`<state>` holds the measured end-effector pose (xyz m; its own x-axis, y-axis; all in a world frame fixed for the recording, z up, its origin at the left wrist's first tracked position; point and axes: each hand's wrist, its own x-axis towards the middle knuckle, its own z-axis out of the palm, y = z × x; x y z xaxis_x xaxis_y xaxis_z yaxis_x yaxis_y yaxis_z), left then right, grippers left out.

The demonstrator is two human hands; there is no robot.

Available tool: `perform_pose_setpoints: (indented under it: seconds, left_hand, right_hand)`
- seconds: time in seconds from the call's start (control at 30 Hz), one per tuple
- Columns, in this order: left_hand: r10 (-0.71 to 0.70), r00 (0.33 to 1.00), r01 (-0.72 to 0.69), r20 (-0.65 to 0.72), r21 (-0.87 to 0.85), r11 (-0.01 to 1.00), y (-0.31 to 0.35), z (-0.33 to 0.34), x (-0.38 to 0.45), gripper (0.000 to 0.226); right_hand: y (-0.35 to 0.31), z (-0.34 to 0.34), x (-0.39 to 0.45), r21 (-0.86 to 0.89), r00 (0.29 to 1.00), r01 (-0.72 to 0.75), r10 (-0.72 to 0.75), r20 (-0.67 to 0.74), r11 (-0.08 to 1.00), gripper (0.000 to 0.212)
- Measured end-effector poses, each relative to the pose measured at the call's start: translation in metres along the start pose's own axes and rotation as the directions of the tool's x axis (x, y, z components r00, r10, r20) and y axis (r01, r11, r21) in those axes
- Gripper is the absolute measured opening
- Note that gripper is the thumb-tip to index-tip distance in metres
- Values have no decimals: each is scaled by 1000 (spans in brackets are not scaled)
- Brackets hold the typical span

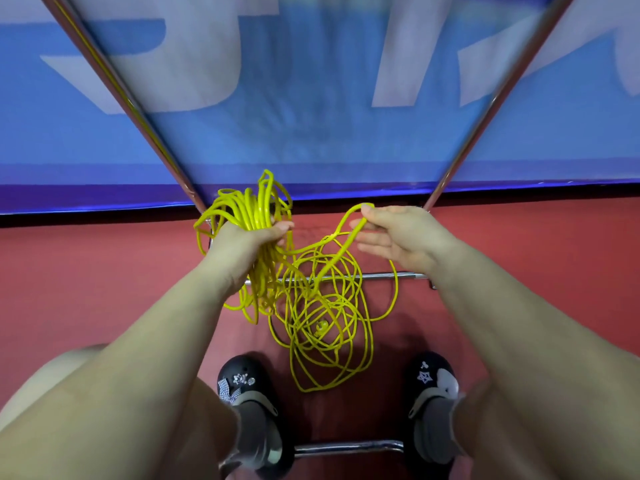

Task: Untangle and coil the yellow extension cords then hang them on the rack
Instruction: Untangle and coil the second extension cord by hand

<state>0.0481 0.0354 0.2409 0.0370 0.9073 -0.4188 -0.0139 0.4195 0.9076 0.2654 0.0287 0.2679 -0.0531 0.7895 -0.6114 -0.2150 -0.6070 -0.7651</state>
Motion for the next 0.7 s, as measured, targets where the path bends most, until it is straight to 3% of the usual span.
perform_pose_setpoints:
  seconds: [0.2,0.3,0.5,0.63,0.7]
  left_hand:
    - [-41,991,37,128,31,999,-4,18,-9,11]
    - [-58,981,41,186,97,994,-7,21,-10,3]
    - [-74,956,33,283,147,989,-11,25,-11,14]
    - [-102,938,64,330,124,990,-10,29,-13,29]
    - [-102,949,78,300,92,993,-9,32,-13,25]
  right_hand:
    - [-3,16,9,305,995,-23,52,-87,952,12]
    - [-4,17,11,402,989,-16,74,-128,916,14]
    - [-8,8,12,448,968,13,101,-230,894,13]
    - [-10,5,11,492,972,-1,117,-205,871,13]
    - [-13,4,10,512,978,15,94,-187,859,11]
